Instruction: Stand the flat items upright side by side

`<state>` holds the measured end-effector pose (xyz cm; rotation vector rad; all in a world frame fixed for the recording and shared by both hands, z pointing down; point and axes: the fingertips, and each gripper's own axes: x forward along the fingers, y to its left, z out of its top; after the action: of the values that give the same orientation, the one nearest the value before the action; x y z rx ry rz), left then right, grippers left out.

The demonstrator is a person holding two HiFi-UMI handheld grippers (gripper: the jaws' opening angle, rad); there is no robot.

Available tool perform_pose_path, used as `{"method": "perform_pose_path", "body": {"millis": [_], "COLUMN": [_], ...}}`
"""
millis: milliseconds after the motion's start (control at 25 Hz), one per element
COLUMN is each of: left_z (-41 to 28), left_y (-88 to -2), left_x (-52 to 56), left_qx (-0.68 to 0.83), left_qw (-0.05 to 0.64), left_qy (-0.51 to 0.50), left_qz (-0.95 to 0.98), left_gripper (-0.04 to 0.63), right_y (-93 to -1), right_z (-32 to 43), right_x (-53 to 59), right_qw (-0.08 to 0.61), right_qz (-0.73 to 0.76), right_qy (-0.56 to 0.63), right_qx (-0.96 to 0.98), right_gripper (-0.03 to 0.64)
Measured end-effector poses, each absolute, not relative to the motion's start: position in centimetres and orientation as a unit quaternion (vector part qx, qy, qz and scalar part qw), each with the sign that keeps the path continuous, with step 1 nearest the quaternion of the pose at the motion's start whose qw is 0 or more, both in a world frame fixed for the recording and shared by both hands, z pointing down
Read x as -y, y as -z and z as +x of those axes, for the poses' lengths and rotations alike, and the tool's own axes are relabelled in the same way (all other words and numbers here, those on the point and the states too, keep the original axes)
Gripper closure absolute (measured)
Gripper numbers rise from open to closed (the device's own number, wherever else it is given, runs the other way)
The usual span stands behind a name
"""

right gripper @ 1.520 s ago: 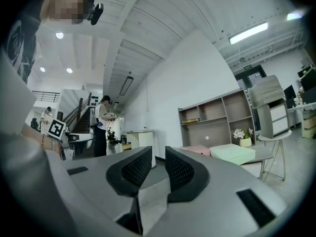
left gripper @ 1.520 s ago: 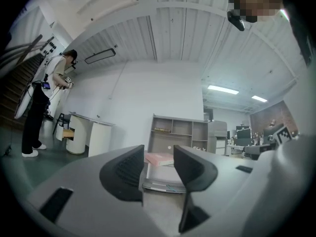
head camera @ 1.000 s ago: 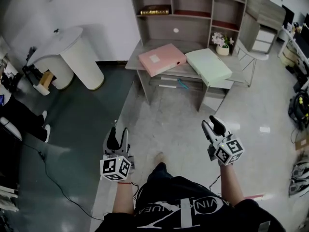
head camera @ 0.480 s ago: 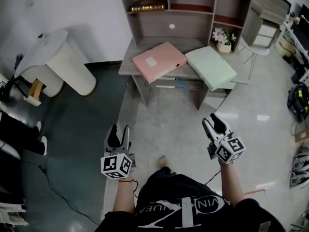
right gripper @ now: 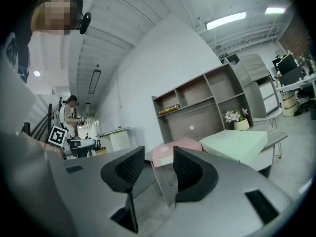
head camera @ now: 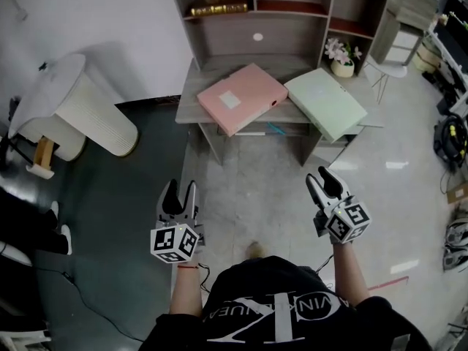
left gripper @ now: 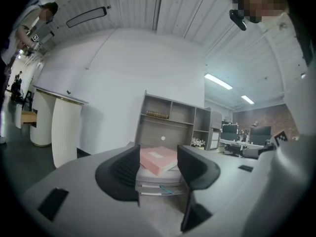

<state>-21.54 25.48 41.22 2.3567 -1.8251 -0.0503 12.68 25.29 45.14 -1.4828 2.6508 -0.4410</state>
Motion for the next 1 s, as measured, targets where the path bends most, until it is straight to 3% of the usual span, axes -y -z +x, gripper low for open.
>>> {"method": "perform_pose_path", "body": {"millis": [440, 1000], "left_z": [-23.2, -23.4], "left_y": [-41.9, -46.4], "left_x": [-21.0, -16.2], "left_qx": [0.590, 0.589], "left_qw": [0.102, 0.162], "left_qy": [0.027, 0.017], "left_qz": [0.800, 0.792], "left_gripper": [0.376, 0.374], "right_y": [-44.2, -47.8], "right_z": [9.9, 6.9], "right_x": [-21.2, -14.6], "right_qw": [0.040, -0.018], "right_qz": [-0.487, -0.454], "right_qy": [0.146, 0.163], "right_qx": [-0.860, -0.876], "right_gripper": [0.425, 0.423]}}
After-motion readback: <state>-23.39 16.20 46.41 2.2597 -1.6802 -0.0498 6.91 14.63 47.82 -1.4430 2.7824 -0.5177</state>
